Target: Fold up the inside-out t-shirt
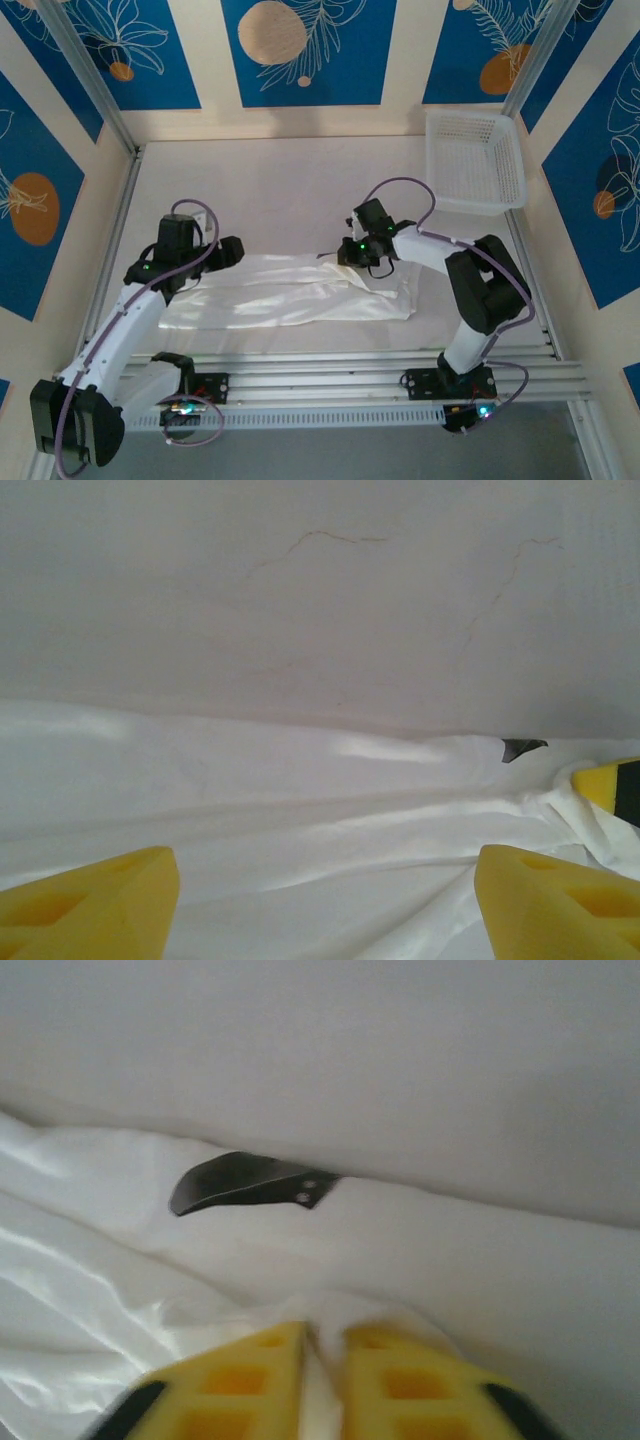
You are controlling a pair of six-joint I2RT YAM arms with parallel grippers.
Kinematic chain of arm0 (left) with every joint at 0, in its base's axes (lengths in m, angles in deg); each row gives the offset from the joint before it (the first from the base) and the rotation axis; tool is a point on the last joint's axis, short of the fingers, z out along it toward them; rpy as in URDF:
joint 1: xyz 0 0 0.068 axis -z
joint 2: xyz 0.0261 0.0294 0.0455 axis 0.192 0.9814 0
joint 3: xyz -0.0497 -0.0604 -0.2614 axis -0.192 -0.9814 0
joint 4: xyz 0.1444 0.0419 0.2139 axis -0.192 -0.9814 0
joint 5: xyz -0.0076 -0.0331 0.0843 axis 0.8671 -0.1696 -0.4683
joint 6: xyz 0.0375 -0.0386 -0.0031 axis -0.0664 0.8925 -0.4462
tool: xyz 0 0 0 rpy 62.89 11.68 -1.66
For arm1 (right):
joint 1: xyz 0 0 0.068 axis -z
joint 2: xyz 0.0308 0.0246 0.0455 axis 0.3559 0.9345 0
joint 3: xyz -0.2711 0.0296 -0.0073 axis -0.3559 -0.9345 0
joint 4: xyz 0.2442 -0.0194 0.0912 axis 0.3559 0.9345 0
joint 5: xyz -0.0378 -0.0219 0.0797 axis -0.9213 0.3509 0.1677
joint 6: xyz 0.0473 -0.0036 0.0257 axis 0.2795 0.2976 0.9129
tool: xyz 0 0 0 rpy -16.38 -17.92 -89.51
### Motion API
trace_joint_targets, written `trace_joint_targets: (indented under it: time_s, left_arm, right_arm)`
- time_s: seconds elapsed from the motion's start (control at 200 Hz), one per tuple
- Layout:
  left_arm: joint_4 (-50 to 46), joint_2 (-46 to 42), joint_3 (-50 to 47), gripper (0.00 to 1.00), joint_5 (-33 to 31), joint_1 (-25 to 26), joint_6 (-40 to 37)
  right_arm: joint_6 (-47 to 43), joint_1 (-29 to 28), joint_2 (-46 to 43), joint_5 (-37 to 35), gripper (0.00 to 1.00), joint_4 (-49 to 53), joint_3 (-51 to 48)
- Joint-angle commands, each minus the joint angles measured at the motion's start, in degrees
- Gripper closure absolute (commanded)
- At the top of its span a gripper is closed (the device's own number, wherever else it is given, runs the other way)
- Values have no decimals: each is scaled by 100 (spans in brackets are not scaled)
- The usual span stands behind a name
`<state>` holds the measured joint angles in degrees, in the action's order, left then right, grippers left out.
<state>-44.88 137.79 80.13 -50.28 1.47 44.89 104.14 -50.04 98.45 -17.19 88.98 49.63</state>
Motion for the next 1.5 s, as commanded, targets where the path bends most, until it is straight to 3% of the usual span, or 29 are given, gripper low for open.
trace_joint_targets:
  time_s: [0.0, 0.08, 0.18, 0.28, 0.345, 0.445, 0.535, 0.61, 0.665, 0.715, 0.78, 0.9, 1.09, 1.325, 1.495]
  left_arm:
    - [-16, -3, -73, 22, -77, 47, -36]
    - [27, 49, -81, 22, -51, 43, -6]
    - [75, 122, -71, 21, -8, 43, -5]
    - [174, 185, -136, 21, 10, 54, 13]
    - [258, 258, -189, 21, 58, 52, 51]
    - [294, 405, -203, 20, 105, 69, 79]
    - [186, 475, -228, 24, -127, 130, 198]
    - [112, 468, -319, 45, -335, 256, 312]
    - [34, 476, -372, 66, -531, 367, 372]
    - [-50, 514, -383, 82, -722, 452, 411]
    - [-187, 593, -362, 100, -991, 530, 511]
    - [-207, 948, -344, 100, -1220, 560, 814]
    - [193, 1883, -196, 100, -792, 573, 1176]
    - [459, 3227, 120, 100, -1110, 562, 1321]
    - [818, 4512, 866, 100, -875, 541, 1379]
  right_arm:
    - [26, -158, -594, 25, 95, 286, -93]
    - [111, -365, -1038, 77, 98, 392, -467]
    - [495, -821, -1456, 650, 96, 134, -1223]
    - [672, -1349, -1603, 1432, 83, -203, -1694]
    - [631, -1392, -1708, 1700, 70, 5, -1640]
    - [669, -1081, -2234, 1207, 59, 326, -1543]
    - [807, -482, -2730, 391, 56, 445, -1609]
    - [941, 179, -3002, -183, 61, 484, -1708]
    - [883, 530, -3038, -495, 69, 447, -1762]
    - [643, 640, -2887, -520, 78, 510, -1671]
    - [332, 621, -2547, -469, 80, 665, -1518]
    - [391, 735, -2018, -846, 79, 759, -1476]
    - [664, 898, -1428, -1068, 81, 541, -1538]
    - [675, 848, -748, -1296, 97, 950, -1100]
    - [642, 749, -391, -1413, 99, 1339, -712]
